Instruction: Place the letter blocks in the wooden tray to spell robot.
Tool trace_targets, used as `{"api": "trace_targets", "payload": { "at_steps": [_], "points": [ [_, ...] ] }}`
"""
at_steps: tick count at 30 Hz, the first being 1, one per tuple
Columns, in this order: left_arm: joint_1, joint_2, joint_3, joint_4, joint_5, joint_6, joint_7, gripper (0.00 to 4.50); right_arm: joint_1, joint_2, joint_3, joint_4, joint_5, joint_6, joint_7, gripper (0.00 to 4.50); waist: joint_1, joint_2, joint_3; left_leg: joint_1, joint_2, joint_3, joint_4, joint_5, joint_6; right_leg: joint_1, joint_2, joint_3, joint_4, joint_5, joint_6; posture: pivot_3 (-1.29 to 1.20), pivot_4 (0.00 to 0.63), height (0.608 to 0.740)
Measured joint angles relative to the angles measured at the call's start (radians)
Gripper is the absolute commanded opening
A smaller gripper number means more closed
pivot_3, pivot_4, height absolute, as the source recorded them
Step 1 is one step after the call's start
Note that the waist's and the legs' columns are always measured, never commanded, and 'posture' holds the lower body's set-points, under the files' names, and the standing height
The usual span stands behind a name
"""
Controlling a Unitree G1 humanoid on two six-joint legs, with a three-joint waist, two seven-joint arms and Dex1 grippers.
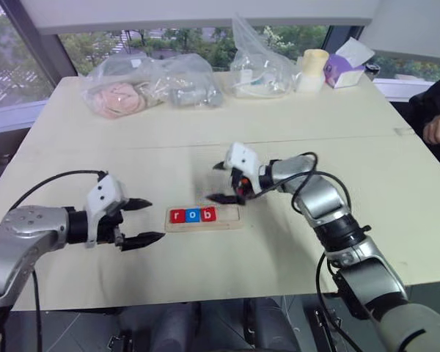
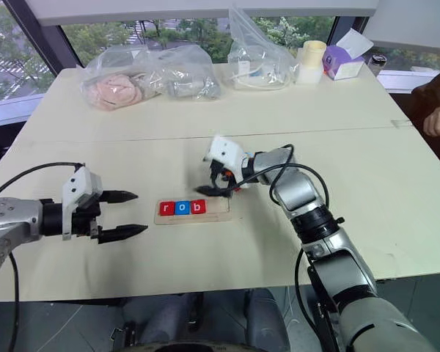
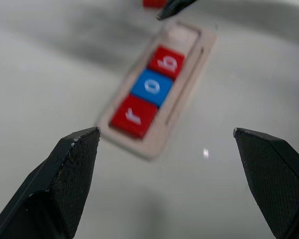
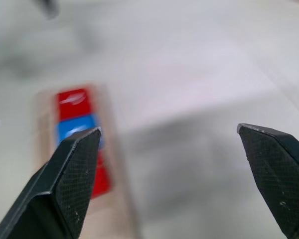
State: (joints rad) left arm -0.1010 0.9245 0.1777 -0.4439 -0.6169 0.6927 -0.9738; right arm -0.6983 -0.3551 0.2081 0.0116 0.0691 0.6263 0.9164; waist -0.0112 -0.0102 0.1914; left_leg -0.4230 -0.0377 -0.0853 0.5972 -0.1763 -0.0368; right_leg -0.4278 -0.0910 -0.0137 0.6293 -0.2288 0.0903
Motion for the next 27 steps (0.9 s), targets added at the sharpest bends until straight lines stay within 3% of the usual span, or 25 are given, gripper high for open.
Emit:
{"api": "trace_targets", "payload": {
  "at_steps": [7,12,16,19,23,24,27],
  "points": [
    [-0.116,-0.103,-0.015,-0.041,-0.05,0.041,0.098,4.5,0.291,0.071,-0.091,-0.323,-0.016,0.334,-0.316,4.48,-0.008,0.0,0.0,0.001,0.0,0.001,0.0,0.0,0.0,0.0,0.001,0.001,0.001,0.0,0.0,0.0,0.15,0.74],
    [-0.153,-0.142,-0.064,-0.047,-0.051,0.047,0.123,4.5,0.319,0.114,-0.092,-0.361,-0.028,0.393,-0.443,4.48,-0.007,0.0,0.0,0.002,0.0,0.002,0.0,0.0,0.0,0.0,0.001,0.002,0.001,0.0,0.0,0.0,0.15,0.74],
    [-0.182,-0.148,-0.098,-0.016,-0.04,0.042,0.12,4.5,0.294,0.141,-0.084,-0.261,-0.029,0.343,-0.5,4.48,-0.006,0.0,0.0,0.002,0.0,0.002,0.0,0.0,0.0,0.001,0.001,0.002,0.001,0.0,0.0,0.0,0.15,0.74],
    [-0.185,-0.14,-0.122,0.005,-0.021,0.033,0.101,4.5,0.265,0.141,-0.078,-0.183,-0.027,0.295,-0.51,3.61,-0.007,-0.001,0.0,0.002,0.0,0.002,0.0,0.0,0.0,0.001,0.002,0.002,0.001,0.0,0.0,0.0,0.15,0.74],
    [-0.185,-0.134,-0.126,0.012,-0.005,0.021,0.086,4.5,0.256,0.134,-0.074,-0.16,-0.026,0.272,-0.511,1.53,-0.008,-0.001,0.0,0.002,0.0,0.002,0.0,0.0,0.0,0.001,0.002,0.002,0.001,0.0,0.0,0.0,0.15,0.74],
    [-0.184,-0.134,-0.126,0.012,-0.004,0.021,0.085,4.5,0.256,0.133,-0.07,-0.16,-0.026,0.269,-0.512,1.2,-0.008,-0.001,0.0,0.002,0.0,0.002,0.0,0.0,0.0,0.001,0.002,0.002,0.001,0.0,0.0,0.0,0.15,0.74],
    [-0.182,-0.136,-0.126,0.011,-0.003,0.021,0.087,4.5,0.254,0.133,-0.064,-0.16,-0.027,0.272,-0.529,1.19,-0.008,-0.001,0.0,0.002,0.0,0.002,0.0,0.0,0.0,0.001,0.002,0.002,0.001,0.0,0.0,0.0,0.15,0.74]
  ]
}}
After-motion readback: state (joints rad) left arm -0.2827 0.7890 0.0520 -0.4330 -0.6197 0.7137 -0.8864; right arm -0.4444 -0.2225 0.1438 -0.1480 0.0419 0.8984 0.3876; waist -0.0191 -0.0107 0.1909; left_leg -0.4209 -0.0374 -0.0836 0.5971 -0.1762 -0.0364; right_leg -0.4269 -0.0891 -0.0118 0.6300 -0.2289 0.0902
